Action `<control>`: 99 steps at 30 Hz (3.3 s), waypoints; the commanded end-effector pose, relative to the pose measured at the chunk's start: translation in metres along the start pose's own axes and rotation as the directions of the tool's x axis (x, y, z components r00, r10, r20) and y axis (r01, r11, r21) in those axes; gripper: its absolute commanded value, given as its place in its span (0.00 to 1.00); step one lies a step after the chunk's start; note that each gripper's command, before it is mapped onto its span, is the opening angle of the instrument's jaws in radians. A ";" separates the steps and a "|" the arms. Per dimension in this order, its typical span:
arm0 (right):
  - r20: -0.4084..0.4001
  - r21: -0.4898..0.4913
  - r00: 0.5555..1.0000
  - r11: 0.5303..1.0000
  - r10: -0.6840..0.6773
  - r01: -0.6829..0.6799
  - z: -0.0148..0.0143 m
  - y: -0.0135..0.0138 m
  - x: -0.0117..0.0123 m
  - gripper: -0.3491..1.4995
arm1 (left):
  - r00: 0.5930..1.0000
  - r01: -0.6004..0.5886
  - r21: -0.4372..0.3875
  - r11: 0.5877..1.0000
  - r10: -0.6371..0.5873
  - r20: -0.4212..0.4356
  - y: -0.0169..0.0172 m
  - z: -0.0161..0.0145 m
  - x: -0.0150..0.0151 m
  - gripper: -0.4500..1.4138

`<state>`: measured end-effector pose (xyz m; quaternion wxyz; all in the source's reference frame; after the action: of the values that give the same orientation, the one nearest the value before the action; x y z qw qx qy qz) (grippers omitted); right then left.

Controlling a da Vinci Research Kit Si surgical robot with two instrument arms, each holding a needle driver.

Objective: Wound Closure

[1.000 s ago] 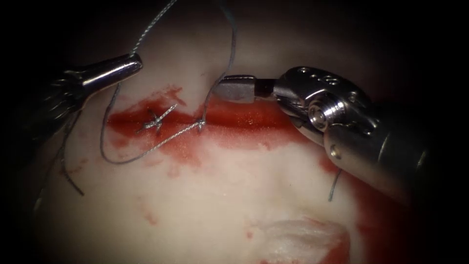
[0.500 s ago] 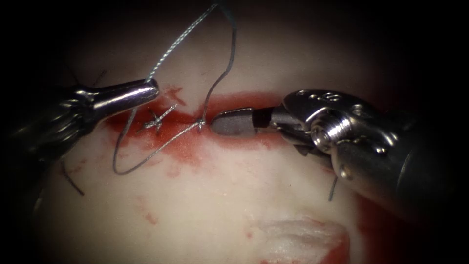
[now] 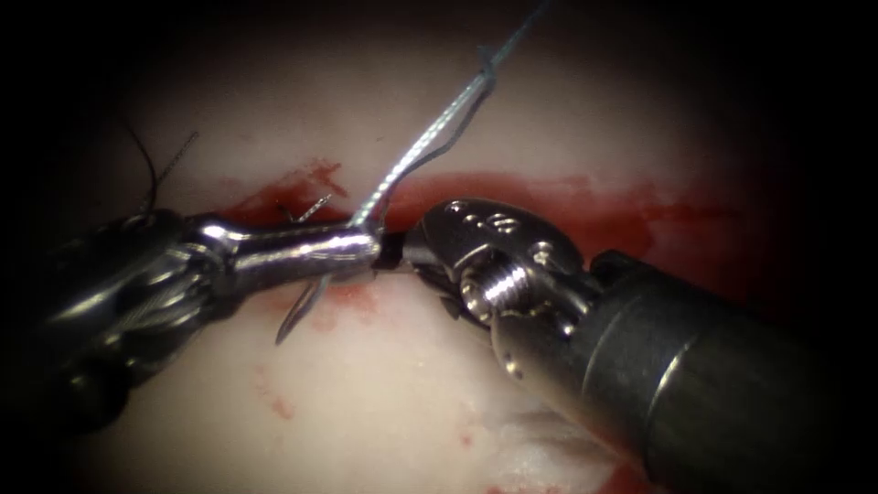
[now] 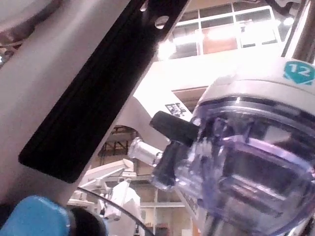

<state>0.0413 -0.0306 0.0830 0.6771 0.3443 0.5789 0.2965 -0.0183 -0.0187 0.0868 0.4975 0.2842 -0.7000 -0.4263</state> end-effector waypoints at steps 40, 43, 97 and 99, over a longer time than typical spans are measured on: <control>-0.157 0.471 0.785 0.744 0.599 -0.474 0.0053 -0.0015 -0.0016 0.00 | 0.939 -0.343 -0.119 0.932 0.342 -0.027 0.0088 -0.0047 0.0001 0.00; -0.155 0.488 0.739 0.701 0.655 -0.519 0.0048 -0.0013 -0.0007 0.00 | 0.927 -0.375 -0.141 0.916 0.369 -0.071 0.0094 -0.0051 0.0008 0.00; -0.617 -0.409 0.783 0.814 0.086 -0.412 0.0035 0.0004 0.0028 0.00 | 0.928 -0.373 -0.808 0.456 0.194 -0.319 0.0079 -0.0053 0.0045 0.00; -0.620 -0.427 0.780 0.802 0.077 -0.419 0.0033 0.0006 0.0027 0.00 | 0.932 -0.362 -0.829 0.427 0.188 -0.310 0.0079 -0.0055 0.0045 0.00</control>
<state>0.0441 -0.0295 0.0822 0.4932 0.1068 0.5902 0.6301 -0.0140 -0.0215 0.0969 0.6916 -0.0935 -0.3687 -0.6141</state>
